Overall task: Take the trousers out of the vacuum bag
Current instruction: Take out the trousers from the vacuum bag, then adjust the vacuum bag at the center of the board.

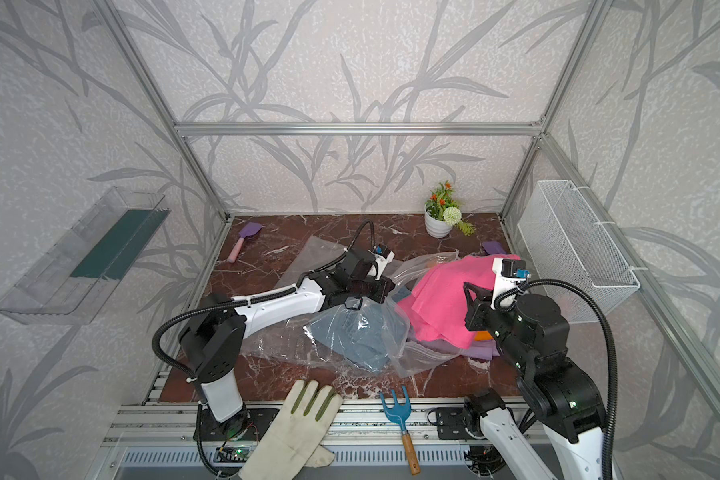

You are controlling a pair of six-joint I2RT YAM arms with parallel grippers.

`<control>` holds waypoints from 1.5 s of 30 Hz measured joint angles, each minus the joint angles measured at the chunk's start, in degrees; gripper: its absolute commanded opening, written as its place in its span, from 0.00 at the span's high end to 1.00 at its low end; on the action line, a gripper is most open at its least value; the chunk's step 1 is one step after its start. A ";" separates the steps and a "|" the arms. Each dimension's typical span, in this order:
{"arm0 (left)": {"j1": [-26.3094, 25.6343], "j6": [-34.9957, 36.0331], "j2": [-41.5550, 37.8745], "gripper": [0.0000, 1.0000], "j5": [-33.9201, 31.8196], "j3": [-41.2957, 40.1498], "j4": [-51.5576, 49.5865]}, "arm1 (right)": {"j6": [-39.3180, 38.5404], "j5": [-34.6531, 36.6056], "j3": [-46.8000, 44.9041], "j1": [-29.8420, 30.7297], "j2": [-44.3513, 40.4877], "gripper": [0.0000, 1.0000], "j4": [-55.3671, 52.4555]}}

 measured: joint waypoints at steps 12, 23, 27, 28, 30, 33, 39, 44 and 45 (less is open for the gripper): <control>0.07 -1.95 10.60 1.00 2.51 4.55 0.79 | -3.13 12.70 3.26 -0.22 -6.19 1.00 -0.63; 2.38 -3.37 12.48 1.00 3.74 3.52 3.48 | -3.21 14.91 -3.15 -0.22 -5.14 1.00 -0.20; 4.35 -3.50 12.04 1.00 3.50 0.57 5.66 | -3.26 15.30 -4.55 -0.22 -4.09 1.00 0.22; 4.83 -3.56 11.76 1.00 3.50 -0.28 6.34 | -3.28 15.50 -4.81 -0.22 -4.00 1.00 0.39; 5.62 -3.76 11.15 1.00 3.50 -1.95 7.82 | -3.34 15.85 -5.16 -0.22 -3.82 1.00 0.90; 6.62 -4.20 10.19 1.00 3.39 -4.46 10.10 | -3.37 16.15 -5.18 -0.22 -3.37 1.00 1.60; 8.72 -4.98 8.22 1.00 3.30 -8.79 13.44 | -3.74 17.79 -5.18 -0.22 -2.93 1.00 2.69; 10.82 -4.94 5.66 1.00 1.95 -12.52 14.58 | -4.39 19.63 -5.38 -0.24 -1.20 1.00 2.91; 11.21 -4.94 5.16 1.00 1.77 -13.27 14.80 | -4.42 19.93 -5.66 -0.24 -0.76 1.00 3.19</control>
